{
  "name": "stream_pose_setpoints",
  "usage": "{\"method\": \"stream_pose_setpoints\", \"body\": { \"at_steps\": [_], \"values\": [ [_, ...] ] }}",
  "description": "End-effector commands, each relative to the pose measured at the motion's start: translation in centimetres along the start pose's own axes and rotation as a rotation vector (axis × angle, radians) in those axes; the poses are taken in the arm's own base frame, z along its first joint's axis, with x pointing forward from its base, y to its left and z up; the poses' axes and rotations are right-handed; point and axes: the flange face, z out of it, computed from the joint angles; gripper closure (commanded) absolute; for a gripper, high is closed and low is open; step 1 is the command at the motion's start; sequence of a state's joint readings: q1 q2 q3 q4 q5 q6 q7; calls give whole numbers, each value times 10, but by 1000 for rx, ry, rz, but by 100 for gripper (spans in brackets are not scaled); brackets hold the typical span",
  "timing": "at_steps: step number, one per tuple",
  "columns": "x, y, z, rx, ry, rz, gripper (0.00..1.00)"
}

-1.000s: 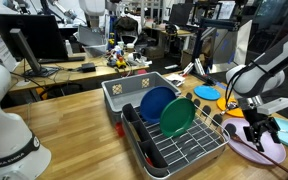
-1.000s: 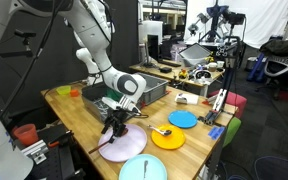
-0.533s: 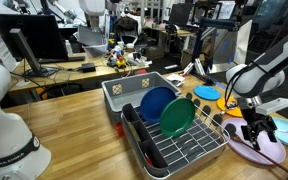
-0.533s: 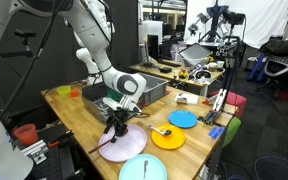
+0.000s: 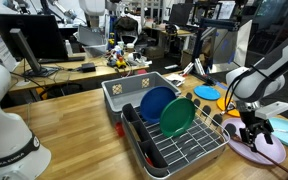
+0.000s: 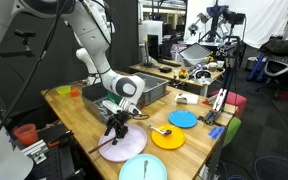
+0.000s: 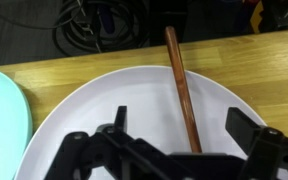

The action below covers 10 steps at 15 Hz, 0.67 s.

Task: Move the silver spoon and ladle from the pink plate and put them on the orange plate, move the pink plate backwards

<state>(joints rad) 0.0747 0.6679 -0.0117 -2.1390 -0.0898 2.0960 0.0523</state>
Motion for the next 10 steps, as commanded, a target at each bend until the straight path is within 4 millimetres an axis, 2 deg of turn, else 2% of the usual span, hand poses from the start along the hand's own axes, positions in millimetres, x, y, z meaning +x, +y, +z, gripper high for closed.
{"method": "stream_pose_setpoints", "body": {
  "at_steps": [1,2,3,10],
  "values": [
    [3,-1,4,-23,26,-35,0],
    [4,-1,4,-24,36,-39,4],
    [4,-2,4,-25,44,-44,21],
    [8,-1,7,-13,55,-72,69]
  ]
}}
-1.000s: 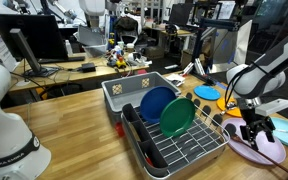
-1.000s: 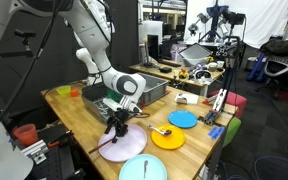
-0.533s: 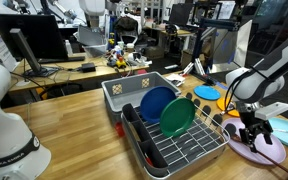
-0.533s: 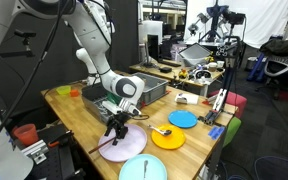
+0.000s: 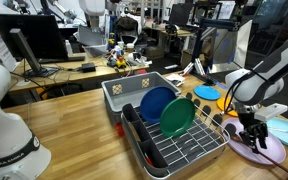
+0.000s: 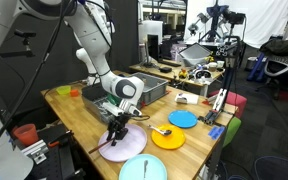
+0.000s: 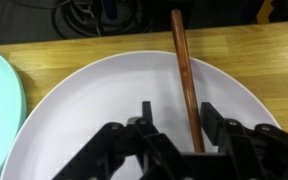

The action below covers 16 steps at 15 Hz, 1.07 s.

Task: Move the silver spoon and ladle from the pink plate and put them on the orange plate, move the pink plate backwards

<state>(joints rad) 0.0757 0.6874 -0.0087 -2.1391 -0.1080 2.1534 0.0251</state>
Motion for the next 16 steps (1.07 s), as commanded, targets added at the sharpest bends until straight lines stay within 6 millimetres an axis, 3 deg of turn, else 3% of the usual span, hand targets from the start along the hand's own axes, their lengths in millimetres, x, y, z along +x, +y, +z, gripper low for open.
{"method": "stream_pose_setpoints", "body": {
  "at_steps": [1,5,11,16],
  "values": [
    [0,1,3,3,15,-34,77],
    [-1,2,3,31,2,-54,100],
    [-8,21,-10,117,32,-49,97],
    [-35,27,-54,219,101,-52,97]
  ]
}}
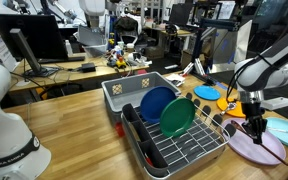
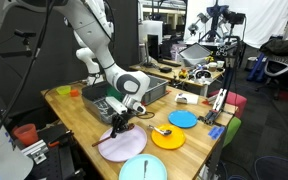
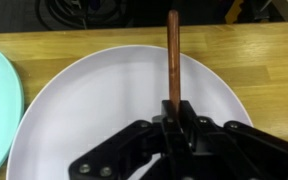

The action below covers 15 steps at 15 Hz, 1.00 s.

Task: Move the silver spoon and ladle from the pink plate and put them on the orange plate, move the pink plate backwards

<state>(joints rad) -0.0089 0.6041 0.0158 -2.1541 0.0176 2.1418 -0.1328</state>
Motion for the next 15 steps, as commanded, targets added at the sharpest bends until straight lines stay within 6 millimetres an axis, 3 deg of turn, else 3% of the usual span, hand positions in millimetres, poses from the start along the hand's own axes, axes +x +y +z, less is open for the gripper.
{"method": "stream_pose_setpoints", "body": {
  "at_steps": [1,5,9,12,15],
  "values": [
    [-25,-2,-33,92,59,-2,97],
    [-33,14,-77,187,118,92,97],
    [-40,59,-108,250,203,228,97],
    [-44,92,-124,301,243,320,97],
    [-39,110,-128,330,240,368,97]
  ]
}}
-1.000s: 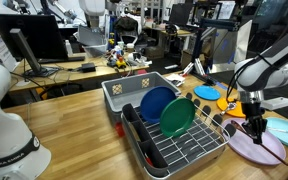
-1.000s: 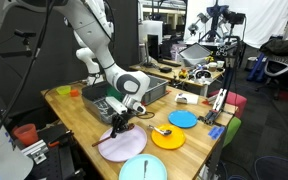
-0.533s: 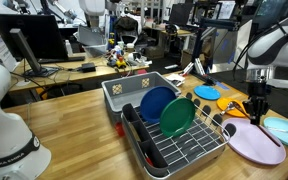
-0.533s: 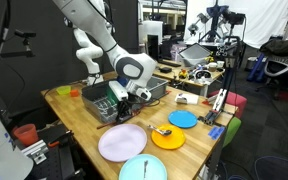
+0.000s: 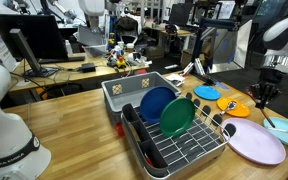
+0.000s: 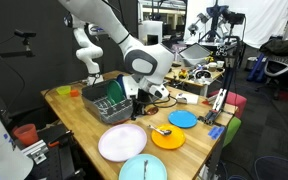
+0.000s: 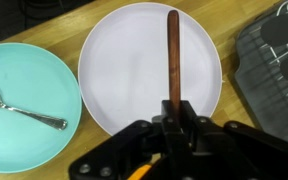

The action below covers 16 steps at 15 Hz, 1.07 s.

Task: Move the silver spoon and ladle from the pink plate and put them on the orange plate, move the pink plate backwards

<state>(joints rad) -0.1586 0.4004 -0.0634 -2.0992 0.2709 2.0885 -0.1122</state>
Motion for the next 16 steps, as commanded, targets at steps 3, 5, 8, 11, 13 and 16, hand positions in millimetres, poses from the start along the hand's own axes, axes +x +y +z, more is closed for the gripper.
{"method": "stream_pose_setpoints", "body": {
  "at_steps": [3,5,8,11,13,16],
  "values": [
    [18,4,4,60,-56,118,97],
    [29,5,9,86,-64,200,97],
    [49,10,12,143,-47,339,97],
    [65,18,14,186,-42,464,97],
    [70,26,19,201,-46,539,97],
    [72,36,36,207,-85,622,97]
  ]
}}
